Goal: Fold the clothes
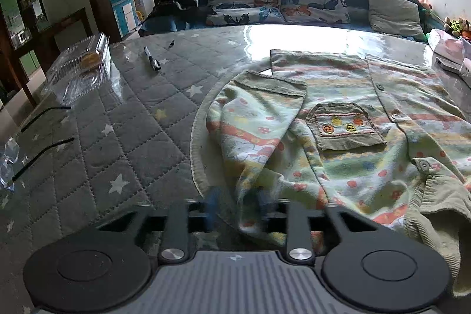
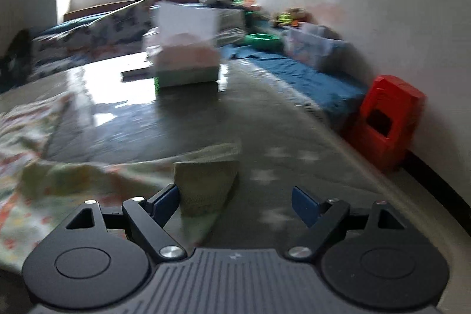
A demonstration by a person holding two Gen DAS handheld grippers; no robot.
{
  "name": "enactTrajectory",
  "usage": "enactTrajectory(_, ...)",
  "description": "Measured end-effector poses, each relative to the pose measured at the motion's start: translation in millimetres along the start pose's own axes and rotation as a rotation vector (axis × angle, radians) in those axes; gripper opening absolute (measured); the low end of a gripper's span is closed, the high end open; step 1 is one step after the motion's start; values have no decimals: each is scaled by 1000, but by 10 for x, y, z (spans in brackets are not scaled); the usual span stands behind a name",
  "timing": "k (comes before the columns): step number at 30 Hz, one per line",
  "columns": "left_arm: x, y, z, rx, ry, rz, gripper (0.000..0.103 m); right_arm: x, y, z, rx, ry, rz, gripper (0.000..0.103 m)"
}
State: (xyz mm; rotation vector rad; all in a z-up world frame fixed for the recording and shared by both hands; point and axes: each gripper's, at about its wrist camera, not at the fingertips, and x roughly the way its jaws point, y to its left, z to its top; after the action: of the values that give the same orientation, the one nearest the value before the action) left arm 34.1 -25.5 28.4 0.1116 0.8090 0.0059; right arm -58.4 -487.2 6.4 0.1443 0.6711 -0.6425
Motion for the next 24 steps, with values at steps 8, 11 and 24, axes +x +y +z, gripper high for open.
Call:
enactTrajectory(8, -233, -252, 111, 53, -65, -62, 56, -135, -314, 30, 58, -29, -50, 85)
enactTrajectory(11, -313, -445, 166, 98, -90, -100, 57, -211, -220, 78, 49, -59, 34, 85)
enactTrajectory(24, -406, -1493, 142, 324, -102, -374, 55, -25, -134, 79, 20, 11, 95, 81)
